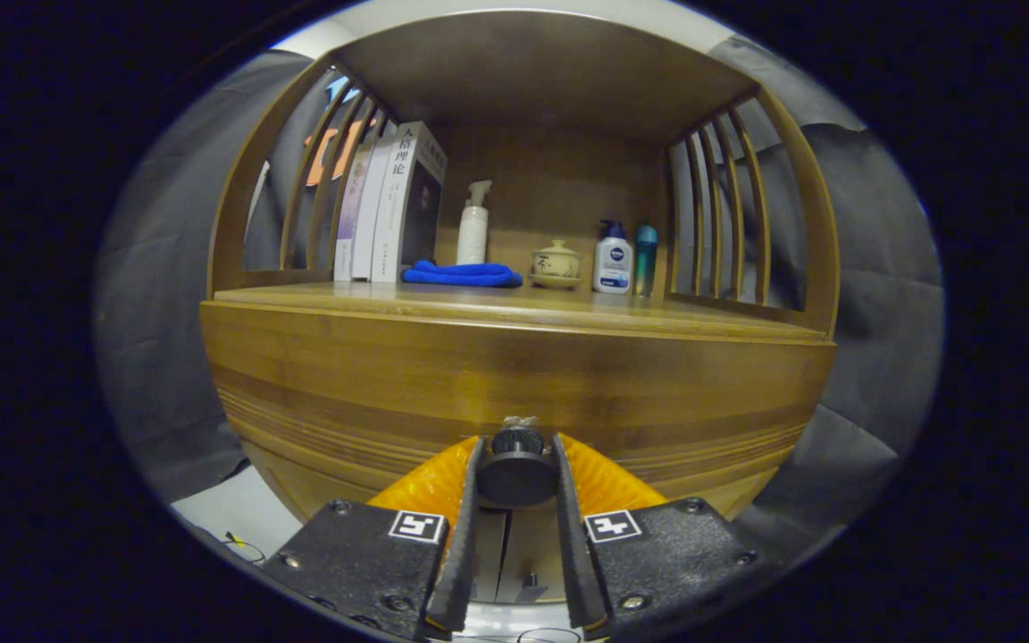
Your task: Pull open the drawer, take out the items inside it, and place them on the countertop above the cabinet.
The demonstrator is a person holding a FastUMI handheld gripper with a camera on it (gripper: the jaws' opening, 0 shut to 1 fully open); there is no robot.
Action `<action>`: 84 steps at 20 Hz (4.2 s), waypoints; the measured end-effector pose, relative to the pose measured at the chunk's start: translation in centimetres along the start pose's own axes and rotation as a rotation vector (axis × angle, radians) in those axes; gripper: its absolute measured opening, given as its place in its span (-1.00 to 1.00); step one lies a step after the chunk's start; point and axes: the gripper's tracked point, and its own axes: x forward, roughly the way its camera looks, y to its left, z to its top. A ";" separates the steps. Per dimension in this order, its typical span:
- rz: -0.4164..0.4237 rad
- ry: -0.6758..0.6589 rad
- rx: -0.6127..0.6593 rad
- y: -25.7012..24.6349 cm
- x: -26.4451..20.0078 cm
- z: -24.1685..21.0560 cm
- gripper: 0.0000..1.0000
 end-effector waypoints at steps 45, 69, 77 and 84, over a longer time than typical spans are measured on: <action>0.034 0.123 0.057 -0.7 -20.0 -5.7 -0.28; 0.059 0.072 0.085 -5.5 -14.3 15.2 0.97; 0.141 0.426 0.015 0.0 -7.6 11.4 0.99; 0.123 0.798 0.063 1.3 -5.9 2.6 1.00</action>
